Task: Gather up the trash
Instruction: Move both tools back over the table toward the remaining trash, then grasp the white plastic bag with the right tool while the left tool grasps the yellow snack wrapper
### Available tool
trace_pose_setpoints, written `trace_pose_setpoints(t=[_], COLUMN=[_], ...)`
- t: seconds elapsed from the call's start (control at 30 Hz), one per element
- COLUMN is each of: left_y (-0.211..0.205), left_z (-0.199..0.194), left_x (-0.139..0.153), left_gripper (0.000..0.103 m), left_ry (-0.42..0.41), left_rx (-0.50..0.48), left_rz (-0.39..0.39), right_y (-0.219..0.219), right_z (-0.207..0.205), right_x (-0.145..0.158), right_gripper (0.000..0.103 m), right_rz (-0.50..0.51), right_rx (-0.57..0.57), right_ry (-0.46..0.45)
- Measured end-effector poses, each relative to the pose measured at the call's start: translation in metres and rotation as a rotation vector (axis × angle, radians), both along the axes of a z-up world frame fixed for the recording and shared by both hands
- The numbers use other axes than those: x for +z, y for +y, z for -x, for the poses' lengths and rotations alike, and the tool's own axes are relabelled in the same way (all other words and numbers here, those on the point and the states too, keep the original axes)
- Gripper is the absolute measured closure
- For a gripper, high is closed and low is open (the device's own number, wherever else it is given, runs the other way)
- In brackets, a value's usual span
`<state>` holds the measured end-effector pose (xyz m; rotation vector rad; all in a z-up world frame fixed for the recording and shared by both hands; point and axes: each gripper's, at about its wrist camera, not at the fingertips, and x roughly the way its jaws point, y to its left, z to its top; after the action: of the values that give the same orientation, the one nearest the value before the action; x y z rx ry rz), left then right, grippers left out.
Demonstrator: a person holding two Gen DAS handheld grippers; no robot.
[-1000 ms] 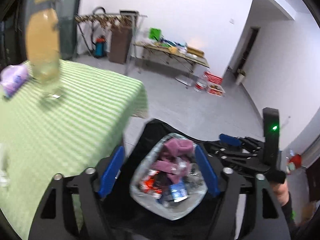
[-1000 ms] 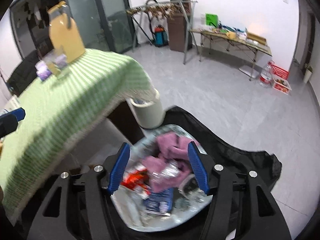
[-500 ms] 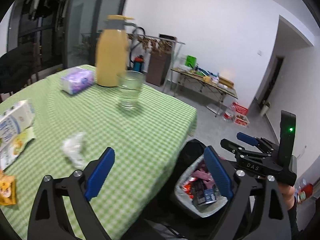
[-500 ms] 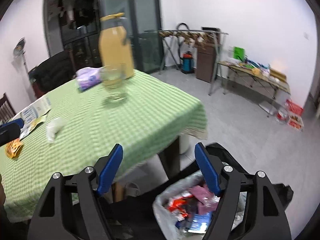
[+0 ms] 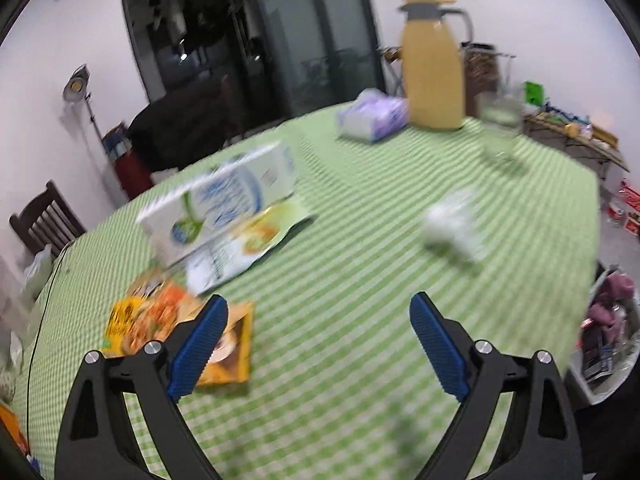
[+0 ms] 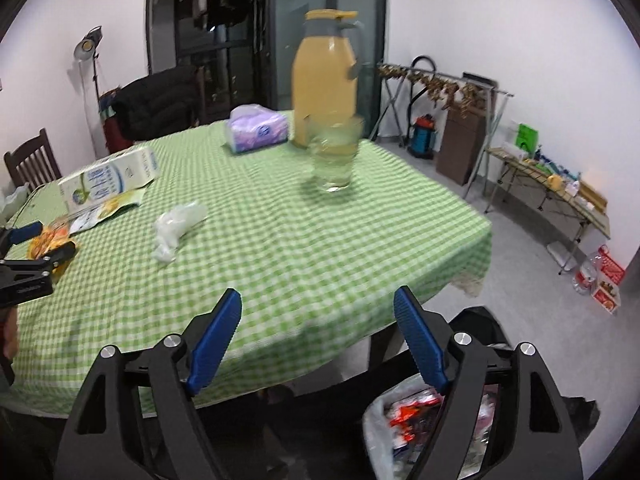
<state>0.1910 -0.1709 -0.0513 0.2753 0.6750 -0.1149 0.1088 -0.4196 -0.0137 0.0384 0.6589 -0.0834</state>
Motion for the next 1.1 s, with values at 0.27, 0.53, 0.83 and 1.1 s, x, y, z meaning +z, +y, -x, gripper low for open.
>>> trace_pose_setpoints(t=[0.27, 0.53, 0.83, 1.1], left_y=[0.031, 0.065, 0.104, 0.134], left_z=[-0.019, -0.050, -0.046, -0.018], left_x=[-0.033, -0.040, -0.002, 0.086], left_gripper=[0.021, 0.085, 0.103, 0.103], left_ry=[0.134, 0.259, 0.174, 0.006], left_rx=[-0.066, -0.086, -0.036, -0.048], left_rz=[-0.212, -0.147, 0.035, 0.193], right_y=[0.048, 0.083, 0.128, 0.137], right_z=[-0.014, -0.039, -0.095, -0.141], right_x=[-0.011, -0.024, -0.031, -0.061], right_gripper=[0.028, 0.028, 0.028, 0.060], right_rz=[0.051, 0.036, 0.003, -0.032], right_rx=[0.109, 0.183, 0.262, 0.238], right_ry=[0.038, 0.067, 0.083, 0.166])
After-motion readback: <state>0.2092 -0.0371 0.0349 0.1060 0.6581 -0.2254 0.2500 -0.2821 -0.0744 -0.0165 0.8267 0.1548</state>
